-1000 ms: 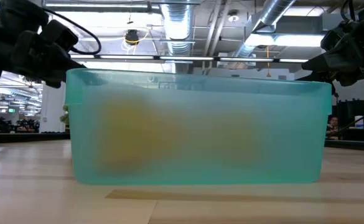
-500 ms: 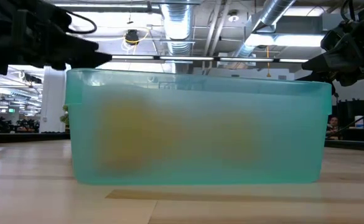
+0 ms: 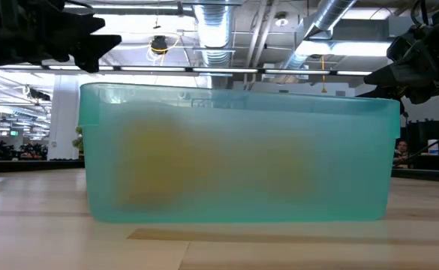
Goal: Pick and place pill bottles into a basket
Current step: Return to Home Position
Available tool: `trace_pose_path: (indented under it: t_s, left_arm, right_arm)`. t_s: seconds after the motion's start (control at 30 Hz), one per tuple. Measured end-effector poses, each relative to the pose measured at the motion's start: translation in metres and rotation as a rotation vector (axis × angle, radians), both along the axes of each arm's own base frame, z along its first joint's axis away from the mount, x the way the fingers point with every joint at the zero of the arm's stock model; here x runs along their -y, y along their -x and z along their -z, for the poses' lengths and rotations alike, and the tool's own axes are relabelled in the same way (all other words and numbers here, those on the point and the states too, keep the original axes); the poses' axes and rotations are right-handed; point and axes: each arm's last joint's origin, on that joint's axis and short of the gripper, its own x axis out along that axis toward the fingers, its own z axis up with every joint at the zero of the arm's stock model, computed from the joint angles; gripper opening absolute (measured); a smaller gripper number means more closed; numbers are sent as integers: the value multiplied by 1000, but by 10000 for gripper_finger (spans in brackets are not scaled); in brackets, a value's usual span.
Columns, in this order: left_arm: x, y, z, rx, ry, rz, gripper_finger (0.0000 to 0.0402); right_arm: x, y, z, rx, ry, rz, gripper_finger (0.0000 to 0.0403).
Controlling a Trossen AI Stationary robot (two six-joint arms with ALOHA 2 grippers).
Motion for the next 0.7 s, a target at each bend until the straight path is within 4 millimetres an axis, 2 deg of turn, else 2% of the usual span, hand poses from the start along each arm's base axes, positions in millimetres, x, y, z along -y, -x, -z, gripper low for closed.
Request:
trace_pose_path:
  t_s: [0.7]
  left_arm:
    - [-1,26,-4,61,61,-59,248]
  right_arm:
    - [0,0,0,0,0,0,327]
